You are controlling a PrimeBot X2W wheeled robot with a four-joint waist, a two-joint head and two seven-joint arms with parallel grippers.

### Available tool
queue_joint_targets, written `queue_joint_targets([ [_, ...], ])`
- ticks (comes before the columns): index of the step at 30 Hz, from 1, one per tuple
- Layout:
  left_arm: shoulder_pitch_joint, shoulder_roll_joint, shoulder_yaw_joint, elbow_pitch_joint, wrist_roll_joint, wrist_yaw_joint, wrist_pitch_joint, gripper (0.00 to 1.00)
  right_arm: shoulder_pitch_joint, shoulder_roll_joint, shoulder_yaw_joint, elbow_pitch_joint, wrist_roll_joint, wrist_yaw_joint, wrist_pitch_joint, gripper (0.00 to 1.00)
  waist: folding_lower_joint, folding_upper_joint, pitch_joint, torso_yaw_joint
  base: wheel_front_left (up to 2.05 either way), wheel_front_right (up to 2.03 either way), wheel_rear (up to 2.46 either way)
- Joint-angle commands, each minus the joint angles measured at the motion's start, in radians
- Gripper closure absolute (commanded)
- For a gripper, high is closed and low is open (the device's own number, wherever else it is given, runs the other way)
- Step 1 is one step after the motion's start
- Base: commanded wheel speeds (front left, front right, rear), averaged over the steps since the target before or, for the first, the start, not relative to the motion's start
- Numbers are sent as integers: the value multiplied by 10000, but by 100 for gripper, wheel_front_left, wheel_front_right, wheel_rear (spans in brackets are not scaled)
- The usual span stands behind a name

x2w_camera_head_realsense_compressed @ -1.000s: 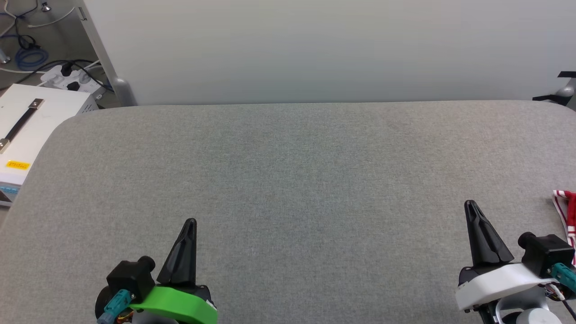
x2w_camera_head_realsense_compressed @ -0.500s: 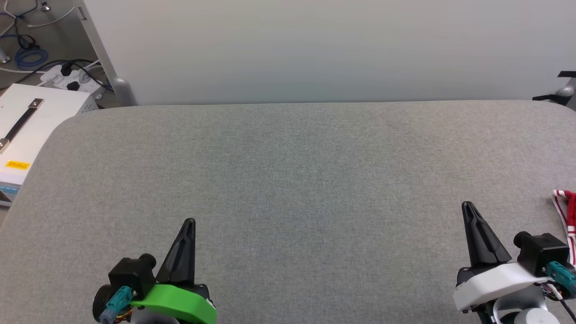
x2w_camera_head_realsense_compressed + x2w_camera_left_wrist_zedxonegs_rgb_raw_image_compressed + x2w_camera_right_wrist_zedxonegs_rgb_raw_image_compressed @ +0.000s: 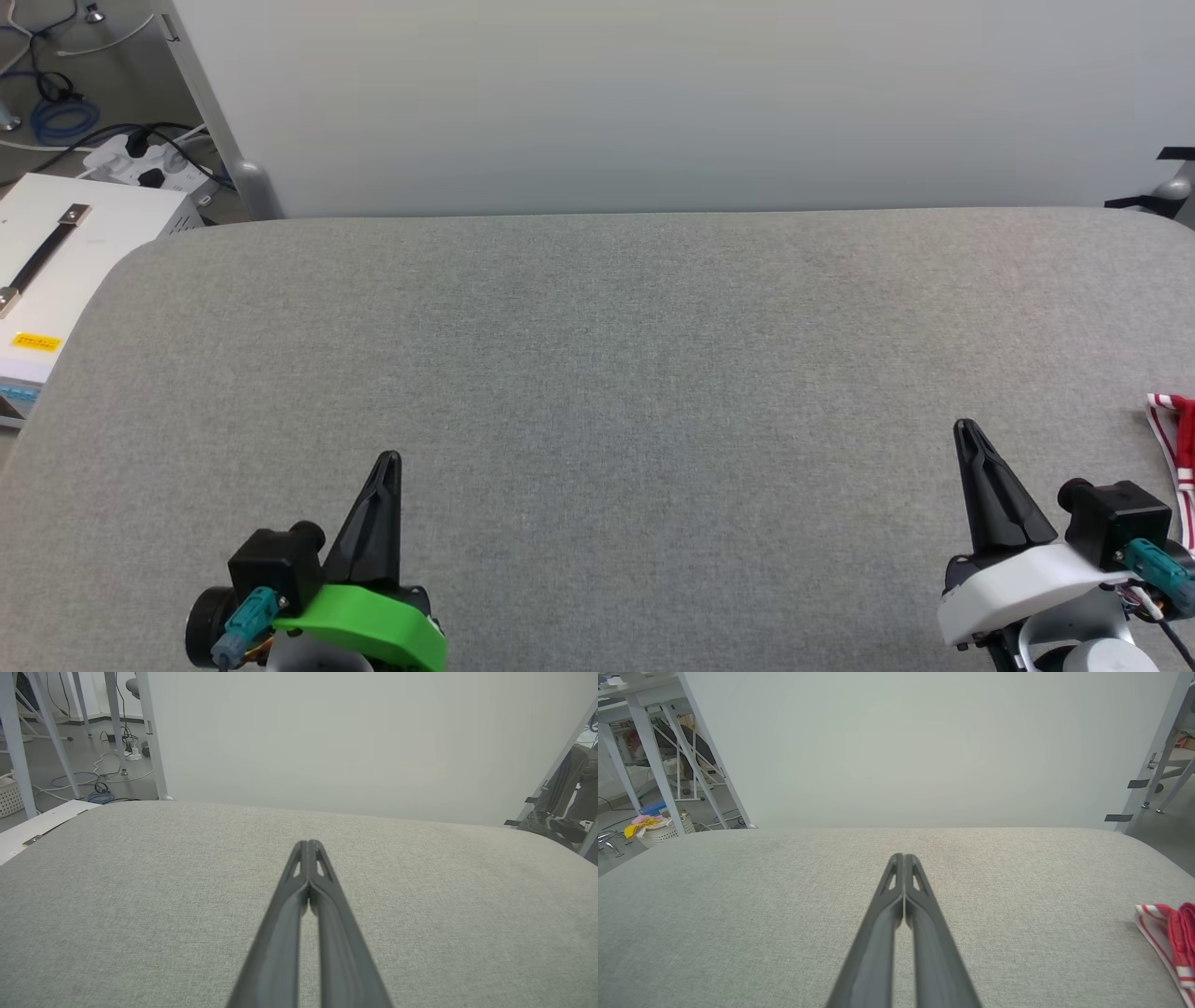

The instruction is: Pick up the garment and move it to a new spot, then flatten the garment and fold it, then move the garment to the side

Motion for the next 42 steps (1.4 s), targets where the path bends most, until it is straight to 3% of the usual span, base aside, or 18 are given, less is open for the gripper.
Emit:
queue_joint_targets([
  [1, -103, -66, 39, -64, 128, 75, 70, 100, -40, 20, -18, -62, -128, -2, 42, 100, 0, 0, 1, 0, 0, 0, 0],
  [42, -245, -198, 312, -400, 1132, 489, 893, 100, -87, 240, -114, -221, -996, -4, 626, 100, 0, 0, 17, -10, 0, 0, 0],
])
